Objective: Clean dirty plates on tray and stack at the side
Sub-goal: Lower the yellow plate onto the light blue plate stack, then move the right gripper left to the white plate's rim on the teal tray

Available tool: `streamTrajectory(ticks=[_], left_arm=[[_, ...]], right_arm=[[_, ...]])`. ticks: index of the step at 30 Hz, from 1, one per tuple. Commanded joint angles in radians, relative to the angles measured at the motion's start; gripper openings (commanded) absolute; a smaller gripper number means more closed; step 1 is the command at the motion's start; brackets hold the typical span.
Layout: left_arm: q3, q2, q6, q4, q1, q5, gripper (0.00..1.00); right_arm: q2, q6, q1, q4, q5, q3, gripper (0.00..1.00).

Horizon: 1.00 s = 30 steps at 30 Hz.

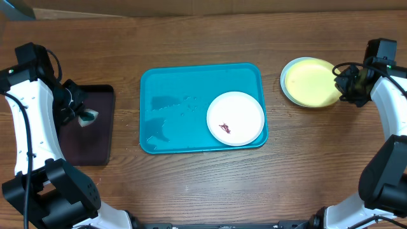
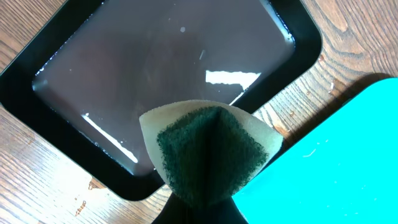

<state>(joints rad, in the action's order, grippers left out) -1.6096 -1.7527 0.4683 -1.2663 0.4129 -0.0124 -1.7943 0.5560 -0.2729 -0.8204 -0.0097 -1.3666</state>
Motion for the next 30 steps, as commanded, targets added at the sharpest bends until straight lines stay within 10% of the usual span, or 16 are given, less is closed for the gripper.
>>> streamTrajectory(ticks=[1, 10, 21, 30], left_arm=[[0.006, -0.001, -0.02, 0.005, -0.001, -0.008, 0.04], [0.006, -0.001, -0.02, 0.007, -0.001, -0.008, 0.04], [0.024, -0.001, -0.02, 0.015, -0.001, -0.015, 0.04], [0.024, -0.001, -0.019, 0.018, -0.001, -0.015, 0.04]], right_arm=[[0.013, -0.007, 0.007, 0.008, -0.011, 0.007, 0.5], [0.013, -0.176, 0.136, -0.062, -0.369, 0.007, 0.61], [0.013, -0.066, 0.504, -0.237, -0.043, 0.037, 0.71], [0.013, 0.057, 0.646, -0.11, -0.029, 0.158, 0.56]])
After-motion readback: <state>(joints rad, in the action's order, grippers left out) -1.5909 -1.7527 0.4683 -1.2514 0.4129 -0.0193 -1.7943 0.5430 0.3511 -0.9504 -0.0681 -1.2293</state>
